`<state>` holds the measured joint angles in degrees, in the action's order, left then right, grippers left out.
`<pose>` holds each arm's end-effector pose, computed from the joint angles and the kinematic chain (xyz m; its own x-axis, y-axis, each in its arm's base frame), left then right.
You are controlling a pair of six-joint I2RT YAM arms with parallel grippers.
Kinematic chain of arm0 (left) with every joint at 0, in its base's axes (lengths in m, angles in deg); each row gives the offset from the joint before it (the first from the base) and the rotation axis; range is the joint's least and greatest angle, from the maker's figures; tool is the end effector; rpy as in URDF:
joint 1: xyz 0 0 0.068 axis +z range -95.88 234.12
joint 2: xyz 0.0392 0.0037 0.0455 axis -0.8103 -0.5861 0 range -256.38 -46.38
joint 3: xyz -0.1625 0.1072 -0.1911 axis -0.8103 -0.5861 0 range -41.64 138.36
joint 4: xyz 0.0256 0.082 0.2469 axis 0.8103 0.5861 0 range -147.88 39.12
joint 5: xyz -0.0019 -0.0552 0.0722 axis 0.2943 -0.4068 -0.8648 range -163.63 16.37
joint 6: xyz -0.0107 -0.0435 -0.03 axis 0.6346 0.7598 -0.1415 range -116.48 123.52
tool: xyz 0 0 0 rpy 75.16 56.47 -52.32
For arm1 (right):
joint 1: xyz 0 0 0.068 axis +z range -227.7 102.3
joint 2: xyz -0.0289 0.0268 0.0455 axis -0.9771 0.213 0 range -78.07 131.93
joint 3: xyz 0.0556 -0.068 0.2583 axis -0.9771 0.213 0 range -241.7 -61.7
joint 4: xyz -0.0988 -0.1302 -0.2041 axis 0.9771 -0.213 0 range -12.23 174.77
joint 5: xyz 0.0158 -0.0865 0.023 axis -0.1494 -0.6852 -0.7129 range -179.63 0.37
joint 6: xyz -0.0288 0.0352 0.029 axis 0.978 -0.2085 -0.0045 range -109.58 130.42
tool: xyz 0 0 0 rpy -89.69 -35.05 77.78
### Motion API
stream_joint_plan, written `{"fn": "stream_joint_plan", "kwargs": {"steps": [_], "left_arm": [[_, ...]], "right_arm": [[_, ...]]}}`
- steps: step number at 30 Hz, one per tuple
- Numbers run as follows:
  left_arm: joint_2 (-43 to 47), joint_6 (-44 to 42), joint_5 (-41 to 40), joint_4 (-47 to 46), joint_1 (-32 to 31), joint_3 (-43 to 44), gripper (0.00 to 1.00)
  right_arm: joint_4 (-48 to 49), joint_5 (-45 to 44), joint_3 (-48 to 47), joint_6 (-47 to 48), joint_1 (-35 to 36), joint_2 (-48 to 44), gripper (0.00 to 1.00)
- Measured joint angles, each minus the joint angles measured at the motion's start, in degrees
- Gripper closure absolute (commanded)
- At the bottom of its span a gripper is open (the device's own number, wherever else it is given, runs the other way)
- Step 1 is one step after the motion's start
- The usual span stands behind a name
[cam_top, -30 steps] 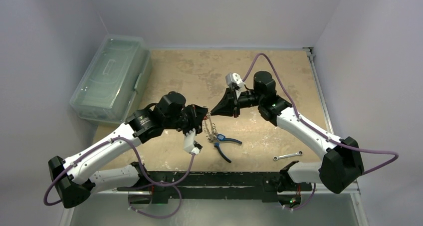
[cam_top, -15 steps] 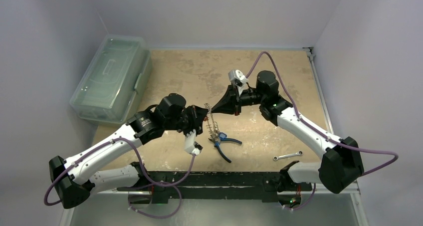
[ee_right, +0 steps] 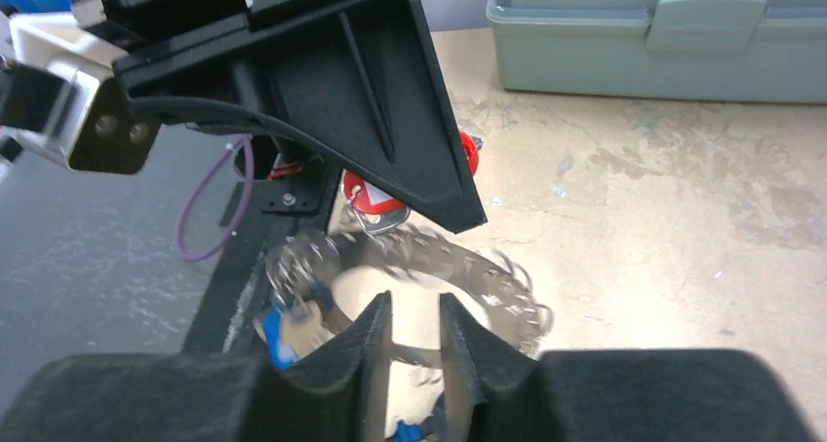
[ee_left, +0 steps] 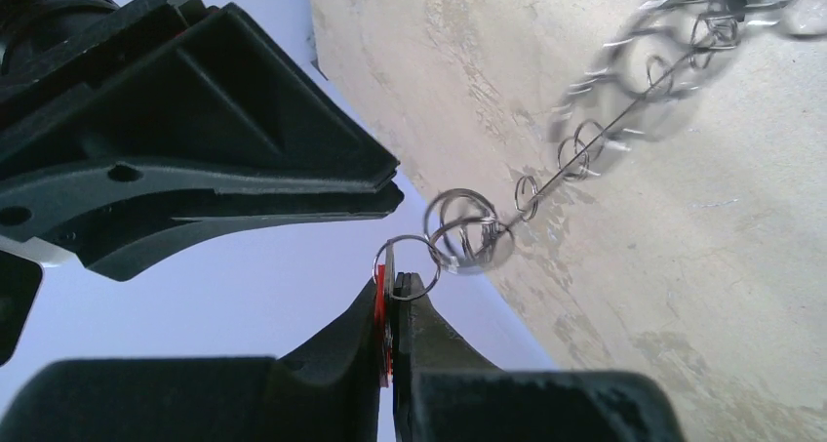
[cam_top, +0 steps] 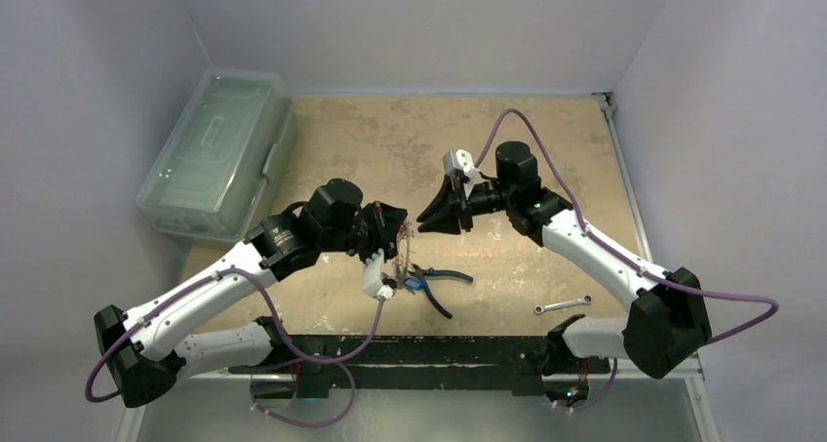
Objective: Remove the keys from the keyring
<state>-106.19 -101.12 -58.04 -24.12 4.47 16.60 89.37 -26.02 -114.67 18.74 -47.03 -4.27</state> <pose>0.1365 -0.1755 0.3323 0.9422 0.3303 0.0559 0.1408 -0.5418 0.8287 0.2270 0.1719 0.3110 -0.0978 -0.1329 -0.9863 -0.9911 -0.0767 0.1087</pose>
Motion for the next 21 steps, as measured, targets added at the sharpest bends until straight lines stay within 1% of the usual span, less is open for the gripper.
{"fn": "stream_joint_plan", "kwargs": {"steps": [5, 9, 12, 17, 21], "left_arm": [[-0.20, -0.61, 0.22, 0.28, 0.00, 0.24, 1.00], [-0.61, -1.09, 0.33, 0.55, 0.00, 0.81, 1.00], [-0.66, -1.36, 0.55, 0.81, 0.00, 0.92, 1.00], [-1.03, -1.62, 0.59, 0.81, 0.00, 0.92, 1.00], [-1.46, -1.66, 0.66, 0.83, 0.00, 0.94, 1.00]], "right_arm": [[-5.68, -1.01, -0.59, 5.90, 0.00, 0.00, 0.64], [-12.28, -1.07, -3.45, 12.20, 0.00, 0.00, 0.63], [-14.84, -1.01, -5.77, 15.37, 0.11, 0.00, 0.62], [-16.22, -1.09, -7.34, 16.50, 1.60, 0.00, 0.63], [-16.72, -1.31, -7.34, 16.46, 3.30, 0.00, 0.65]]}}
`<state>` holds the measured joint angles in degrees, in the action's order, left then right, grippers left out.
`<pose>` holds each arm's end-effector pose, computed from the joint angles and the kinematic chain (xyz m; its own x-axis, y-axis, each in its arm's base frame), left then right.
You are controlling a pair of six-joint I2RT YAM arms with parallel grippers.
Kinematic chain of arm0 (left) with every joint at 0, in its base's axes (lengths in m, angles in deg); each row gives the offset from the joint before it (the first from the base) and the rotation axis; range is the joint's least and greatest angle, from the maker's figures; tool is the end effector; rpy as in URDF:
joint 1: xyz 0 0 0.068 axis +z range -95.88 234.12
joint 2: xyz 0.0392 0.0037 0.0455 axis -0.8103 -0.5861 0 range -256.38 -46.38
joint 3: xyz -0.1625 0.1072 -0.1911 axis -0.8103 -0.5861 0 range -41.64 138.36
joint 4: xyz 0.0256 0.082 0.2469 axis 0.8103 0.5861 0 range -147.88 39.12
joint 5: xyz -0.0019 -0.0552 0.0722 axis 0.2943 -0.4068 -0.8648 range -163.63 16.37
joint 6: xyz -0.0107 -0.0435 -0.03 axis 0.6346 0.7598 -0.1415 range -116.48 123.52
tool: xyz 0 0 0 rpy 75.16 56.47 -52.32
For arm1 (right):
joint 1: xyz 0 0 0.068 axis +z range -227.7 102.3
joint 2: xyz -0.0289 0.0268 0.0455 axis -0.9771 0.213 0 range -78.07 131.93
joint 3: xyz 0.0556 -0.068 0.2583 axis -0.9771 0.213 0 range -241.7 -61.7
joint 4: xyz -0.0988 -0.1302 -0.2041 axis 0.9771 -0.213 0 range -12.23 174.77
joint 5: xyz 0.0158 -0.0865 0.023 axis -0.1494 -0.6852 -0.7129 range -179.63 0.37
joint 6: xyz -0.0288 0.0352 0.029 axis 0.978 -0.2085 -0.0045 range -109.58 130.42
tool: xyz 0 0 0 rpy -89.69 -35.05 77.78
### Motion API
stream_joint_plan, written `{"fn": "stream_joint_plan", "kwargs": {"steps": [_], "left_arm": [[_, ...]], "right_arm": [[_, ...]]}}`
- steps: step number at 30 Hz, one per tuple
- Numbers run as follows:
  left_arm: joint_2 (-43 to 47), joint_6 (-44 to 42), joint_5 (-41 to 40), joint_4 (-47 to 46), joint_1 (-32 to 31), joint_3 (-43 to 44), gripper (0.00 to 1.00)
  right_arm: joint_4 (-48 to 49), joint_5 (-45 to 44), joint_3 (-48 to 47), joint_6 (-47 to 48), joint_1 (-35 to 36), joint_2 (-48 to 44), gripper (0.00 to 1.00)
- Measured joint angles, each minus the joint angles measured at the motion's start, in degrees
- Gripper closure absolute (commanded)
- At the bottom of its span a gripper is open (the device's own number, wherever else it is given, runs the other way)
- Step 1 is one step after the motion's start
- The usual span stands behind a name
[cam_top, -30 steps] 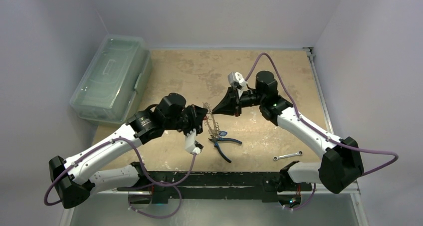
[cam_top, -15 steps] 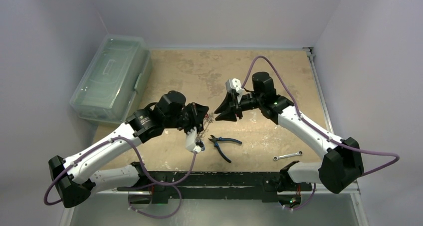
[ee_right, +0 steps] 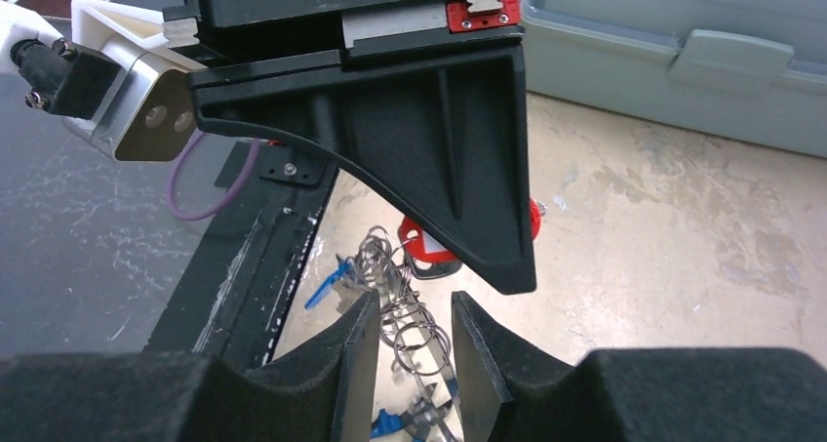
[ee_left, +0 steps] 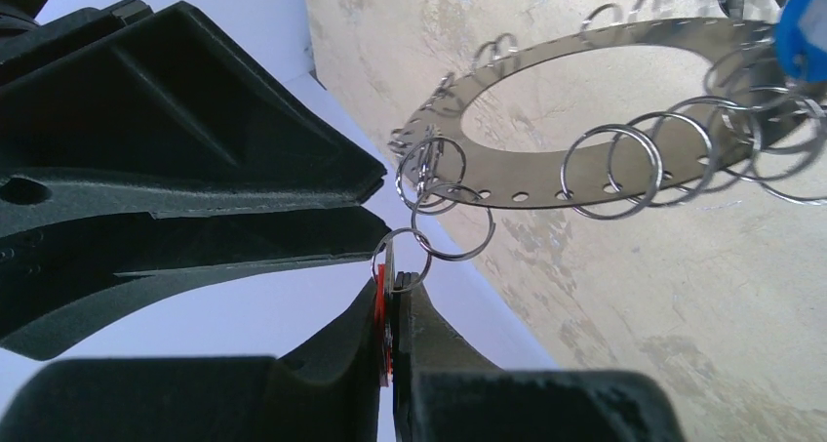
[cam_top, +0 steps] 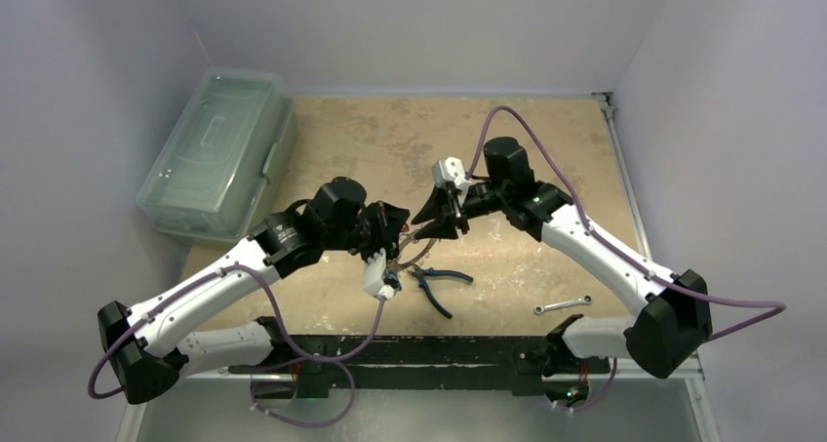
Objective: Remove the keys from the keyring
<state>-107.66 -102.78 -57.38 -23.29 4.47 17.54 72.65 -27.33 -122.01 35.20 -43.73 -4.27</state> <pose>0.1393 -0.1794 0.3313 0.9503 0.3046 0.0646 0.1251 -0.5635 0.8166 0.2147 0.1828 0.3292 0.0611 -0.1938 -0.9791 -0.9872 -0.1564 -0.0306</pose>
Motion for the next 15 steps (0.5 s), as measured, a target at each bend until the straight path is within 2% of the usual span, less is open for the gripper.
{"fn": "stream_joint_plan", "kwargs": {"steps": [15], "left_arm": [[-0.17, 0.02, 0.04, 0.28, 0.00, 0.52, 1.00]], "right_arm": [[1.22, -3.82, 0.00, -1.64, 2.95, 0.13, 0.66]]}}
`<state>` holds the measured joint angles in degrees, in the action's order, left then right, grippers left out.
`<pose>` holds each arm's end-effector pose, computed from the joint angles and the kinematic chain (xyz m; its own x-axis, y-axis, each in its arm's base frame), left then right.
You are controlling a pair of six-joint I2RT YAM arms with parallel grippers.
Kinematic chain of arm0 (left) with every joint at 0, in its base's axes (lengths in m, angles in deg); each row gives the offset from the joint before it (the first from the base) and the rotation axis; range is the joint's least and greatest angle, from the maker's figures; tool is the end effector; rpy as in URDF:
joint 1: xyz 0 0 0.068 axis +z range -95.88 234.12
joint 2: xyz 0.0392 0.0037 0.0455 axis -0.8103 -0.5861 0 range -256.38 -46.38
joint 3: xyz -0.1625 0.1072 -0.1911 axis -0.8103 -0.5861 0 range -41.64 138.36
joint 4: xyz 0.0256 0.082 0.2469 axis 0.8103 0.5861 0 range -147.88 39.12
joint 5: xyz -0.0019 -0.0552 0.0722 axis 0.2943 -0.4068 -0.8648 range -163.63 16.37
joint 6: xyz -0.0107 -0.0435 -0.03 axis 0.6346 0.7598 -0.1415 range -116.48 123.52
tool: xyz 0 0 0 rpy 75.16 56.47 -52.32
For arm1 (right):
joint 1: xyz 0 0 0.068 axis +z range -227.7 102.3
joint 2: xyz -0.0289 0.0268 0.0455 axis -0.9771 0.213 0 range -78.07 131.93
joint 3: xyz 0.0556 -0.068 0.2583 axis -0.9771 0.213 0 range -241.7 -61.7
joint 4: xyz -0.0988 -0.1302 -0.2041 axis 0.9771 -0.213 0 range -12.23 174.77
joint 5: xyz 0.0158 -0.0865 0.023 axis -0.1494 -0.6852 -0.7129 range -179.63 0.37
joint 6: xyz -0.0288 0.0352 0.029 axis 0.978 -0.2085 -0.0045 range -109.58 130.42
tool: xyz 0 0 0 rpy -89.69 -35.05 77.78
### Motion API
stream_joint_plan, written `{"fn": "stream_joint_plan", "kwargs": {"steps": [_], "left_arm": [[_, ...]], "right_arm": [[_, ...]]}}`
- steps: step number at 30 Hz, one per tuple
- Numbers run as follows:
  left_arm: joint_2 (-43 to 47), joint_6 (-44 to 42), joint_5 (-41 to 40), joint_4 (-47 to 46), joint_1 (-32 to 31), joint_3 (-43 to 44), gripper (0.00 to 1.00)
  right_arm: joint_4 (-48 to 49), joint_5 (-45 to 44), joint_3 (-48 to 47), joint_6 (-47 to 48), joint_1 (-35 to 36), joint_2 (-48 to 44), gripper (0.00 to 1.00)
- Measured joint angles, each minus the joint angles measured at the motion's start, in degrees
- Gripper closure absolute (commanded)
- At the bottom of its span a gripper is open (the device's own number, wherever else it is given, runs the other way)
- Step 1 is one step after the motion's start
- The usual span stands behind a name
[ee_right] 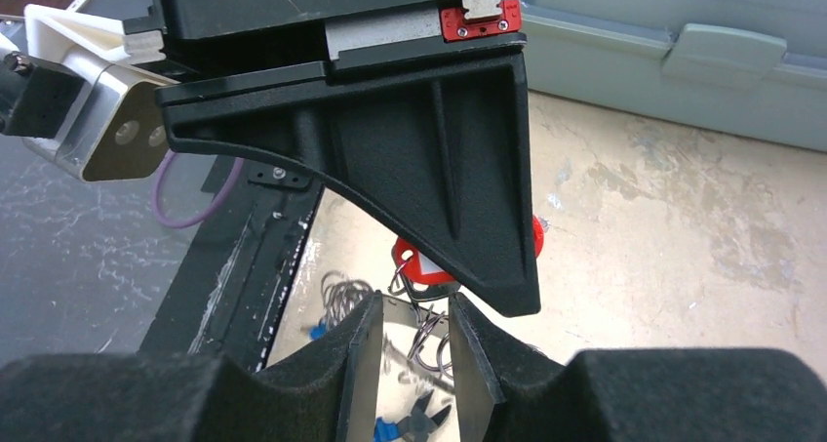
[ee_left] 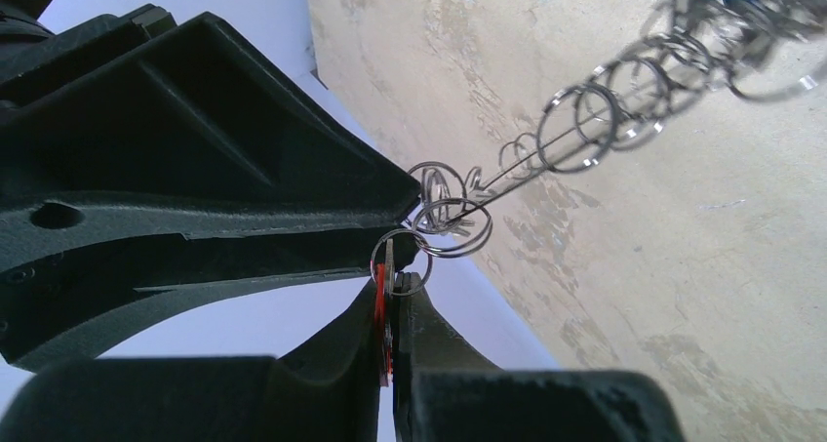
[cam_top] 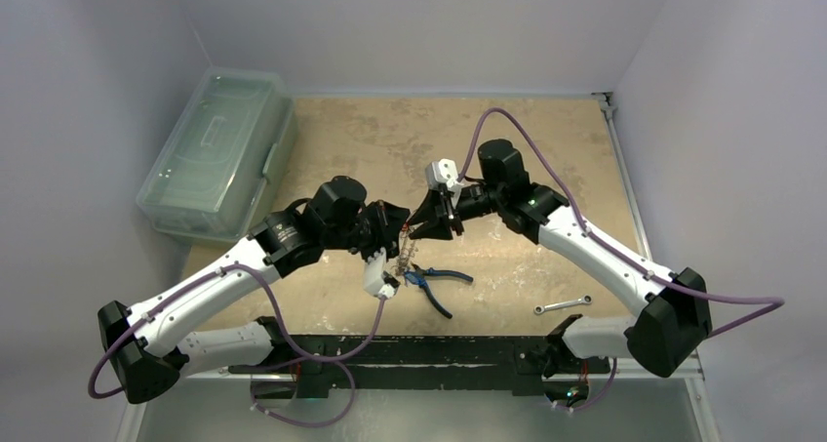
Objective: Remove the keys from the keyring
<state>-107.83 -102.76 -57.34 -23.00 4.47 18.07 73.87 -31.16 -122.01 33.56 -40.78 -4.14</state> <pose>0.1395 -0.1797 0.3334 0.9504 0.3044 0.0644 0.1247 -0.5625 0.8174 0.2083 0.1946 0.3295 0.0622 -0.2104 -0.9756 -0.9893 -0.1421 -0.0324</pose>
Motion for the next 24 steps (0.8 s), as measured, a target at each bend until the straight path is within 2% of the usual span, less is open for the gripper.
{"fn": "stream_joint_plan", "kwargs": {"steps": [10, 14, 22, 24], "left_arm": [[-0.37, 0.17, 0.09, -0.04, 0.00, 0.79, 1.00], [-0.37, 0.22, 0.33, -0.04, 0.00, 1.05, 1.00], [-0.39, 0.70, 1.03, -0.07, 0.00, 1.18, 1.00], [-0.42, 0.70, 1.05, -0.04, 0.00, 1.18, 1.00]], "right_arm": [[0.46, -0.94, 0.02, 0.11, 0.39, 1.14, 0.69], [0.42, -0.92, 0.02, 0.70, 0.70, 1.14, 0.75], [0.07, -0.83, 0.02, 1.60, 1.09, 1.14, 0.72], [-0.11, -0.76, 0.02, 1.84, 1.18, 1.14, 0.76]]}}
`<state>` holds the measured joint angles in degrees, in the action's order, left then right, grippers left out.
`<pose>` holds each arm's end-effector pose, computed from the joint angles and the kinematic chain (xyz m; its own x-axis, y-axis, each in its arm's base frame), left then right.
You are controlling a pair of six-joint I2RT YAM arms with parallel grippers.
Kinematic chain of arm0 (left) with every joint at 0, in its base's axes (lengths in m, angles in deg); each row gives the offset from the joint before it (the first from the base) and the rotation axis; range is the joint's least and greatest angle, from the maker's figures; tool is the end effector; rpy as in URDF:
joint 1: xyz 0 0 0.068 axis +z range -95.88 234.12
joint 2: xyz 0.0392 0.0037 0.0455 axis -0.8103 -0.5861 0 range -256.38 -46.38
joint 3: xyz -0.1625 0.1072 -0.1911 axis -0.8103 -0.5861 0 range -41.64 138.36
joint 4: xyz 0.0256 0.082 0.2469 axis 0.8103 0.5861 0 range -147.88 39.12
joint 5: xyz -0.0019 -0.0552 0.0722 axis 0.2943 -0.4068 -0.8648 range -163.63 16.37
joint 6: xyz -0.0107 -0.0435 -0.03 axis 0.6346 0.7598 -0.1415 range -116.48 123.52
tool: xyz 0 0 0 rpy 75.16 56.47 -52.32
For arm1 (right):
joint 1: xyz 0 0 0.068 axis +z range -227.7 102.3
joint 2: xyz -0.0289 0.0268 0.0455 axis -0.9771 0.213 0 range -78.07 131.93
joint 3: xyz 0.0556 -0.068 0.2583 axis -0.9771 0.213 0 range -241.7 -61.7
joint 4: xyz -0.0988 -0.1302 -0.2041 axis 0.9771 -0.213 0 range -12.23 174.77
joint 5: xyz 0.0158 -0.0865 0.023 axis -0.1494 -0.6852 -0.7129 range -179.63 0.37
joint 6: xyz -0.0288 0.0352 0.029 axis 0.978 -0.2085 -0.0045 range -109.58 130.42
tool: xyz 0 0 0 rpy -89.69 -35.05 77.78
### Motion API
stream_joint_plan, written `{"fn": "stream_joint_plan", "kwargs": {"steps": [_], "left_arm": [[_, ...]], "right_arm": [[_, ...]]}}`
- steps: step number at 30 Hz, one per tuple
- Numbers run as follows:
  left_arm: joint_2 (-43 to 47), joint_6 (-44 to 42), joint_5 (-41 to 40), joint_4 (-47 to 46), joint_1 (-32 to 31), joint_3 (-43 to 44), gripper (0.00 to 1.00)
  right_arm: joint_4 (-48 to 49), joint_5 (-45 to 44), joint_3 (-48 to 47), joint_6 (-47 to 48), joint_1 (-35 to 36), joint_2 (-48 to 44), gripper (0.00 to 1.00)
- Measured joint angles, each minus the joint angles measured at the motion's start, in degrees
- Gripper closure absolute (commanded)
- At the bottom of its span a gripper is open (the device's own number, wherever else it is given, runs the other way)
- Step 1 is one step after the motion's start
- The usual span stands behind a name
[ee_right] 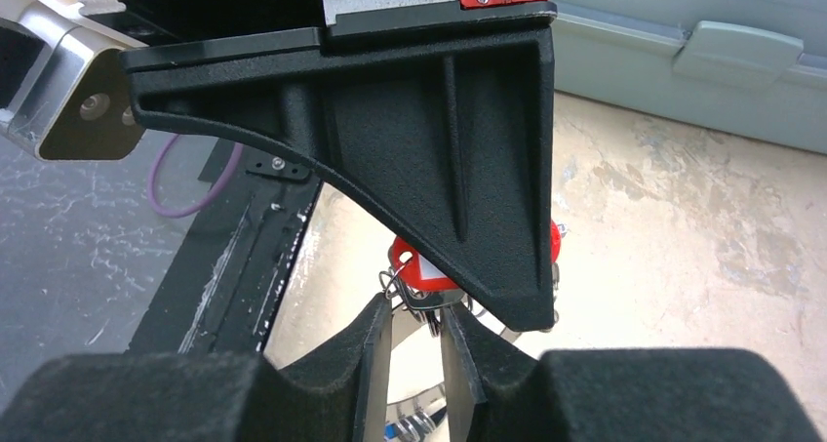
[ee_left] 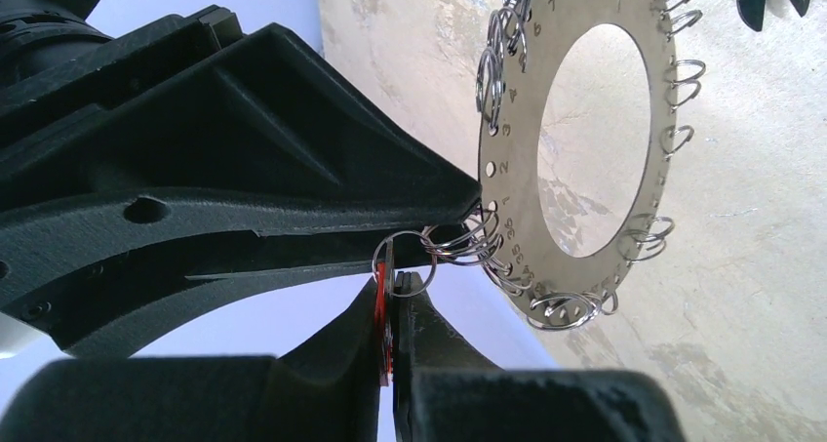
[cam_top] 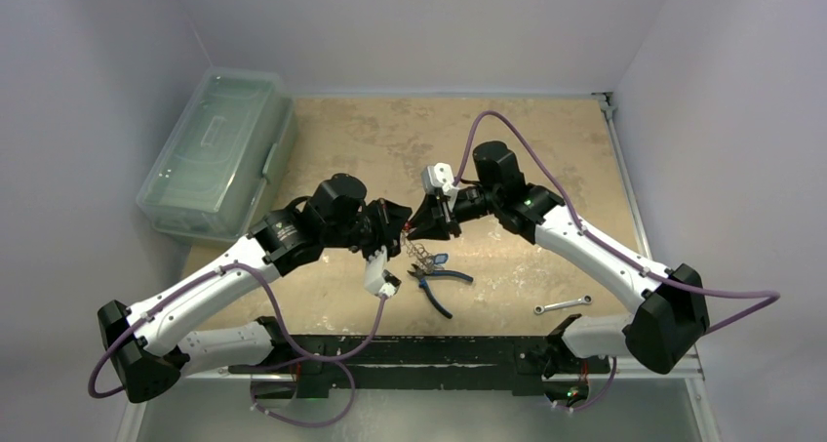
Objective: Remove the keys from the keyring
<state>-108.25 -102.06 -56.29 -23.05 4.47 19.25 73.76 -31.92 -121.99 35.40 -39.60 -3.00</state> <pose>0.1402 -0.1814 0.3389 0.9532 0.2981 0.0499 0.1274 -0.5460 0.8280 0.2079 0.2015 0.3237 0.0820 -0.2225 -0.9715 -0.9863 -0.1582 -0.0470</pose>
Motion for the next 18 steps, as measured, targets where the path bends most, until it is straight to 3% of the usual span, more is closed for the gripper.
{"fn": "stream_joint_plan", "kwargs": {"steps": [6, 18], "left_arm": [[-0.07, 0.52, -0.02, 0.44, 0.00, 0.00, 1.00], [0.48, 6.01, -1.73, 0.90, 0.00, 0.04, 1.00]], "right_arm": [[-0.52, -0.22, 0.00, 1.29, 0.02, 0.00, 1.00], [-0.09, -1.73, 0.04, -0.66, -0.11, -0.59, 1.00]]}}
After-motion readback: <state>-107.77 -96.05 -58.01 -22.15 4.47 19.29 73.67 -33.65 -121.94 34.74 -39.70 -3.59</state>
